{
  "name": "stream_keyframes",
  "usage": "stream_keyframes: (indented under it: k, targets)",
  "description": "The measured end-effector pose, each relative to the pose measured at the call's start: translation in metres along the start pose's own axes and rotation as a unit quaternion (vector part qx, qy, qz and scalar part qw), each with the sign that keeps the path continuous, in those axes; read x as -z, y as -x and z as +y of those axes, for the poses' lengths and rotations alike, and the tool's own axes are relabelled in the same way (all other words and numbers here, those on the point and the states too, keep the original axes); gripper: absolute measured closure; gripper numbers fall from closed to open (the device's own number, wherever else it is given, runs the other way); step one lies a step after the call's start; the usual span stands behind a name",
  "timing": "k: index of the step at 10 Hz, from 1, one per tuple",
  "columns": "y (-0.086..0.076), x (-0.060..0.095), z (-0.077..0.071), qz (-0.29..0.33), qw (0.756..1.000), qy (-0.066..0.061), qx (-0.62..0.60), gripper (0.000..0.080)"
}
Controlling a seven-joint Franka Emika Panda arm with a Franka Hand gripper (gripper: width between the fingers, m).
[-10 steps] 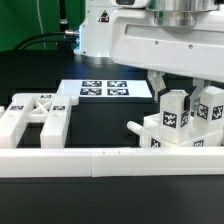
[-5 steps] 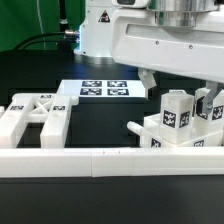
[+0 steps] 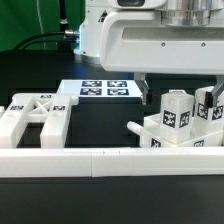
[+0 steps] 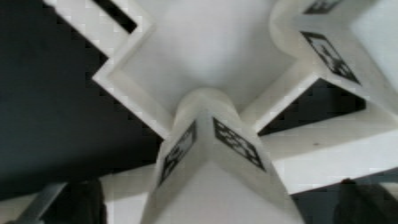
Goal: Assemble chair
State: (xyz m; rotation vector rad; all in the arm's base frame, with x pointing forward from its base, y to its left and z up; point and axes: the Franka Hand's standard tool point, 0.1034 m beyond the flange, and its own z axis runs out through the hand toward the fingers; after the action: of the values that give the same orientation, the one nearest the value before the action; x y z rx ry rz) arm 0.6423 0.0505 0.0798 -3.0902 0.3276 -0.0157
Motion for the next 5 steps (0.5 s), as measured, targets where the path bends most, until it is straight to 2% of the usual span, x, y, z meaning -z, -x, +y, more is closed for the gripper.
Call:
stream_keyframes:
  k: [5]
  targets:
    - [-0.0018, -0.0014, 0.0088, -0.002, 0.978, 0.011, 0.21, 0.015]
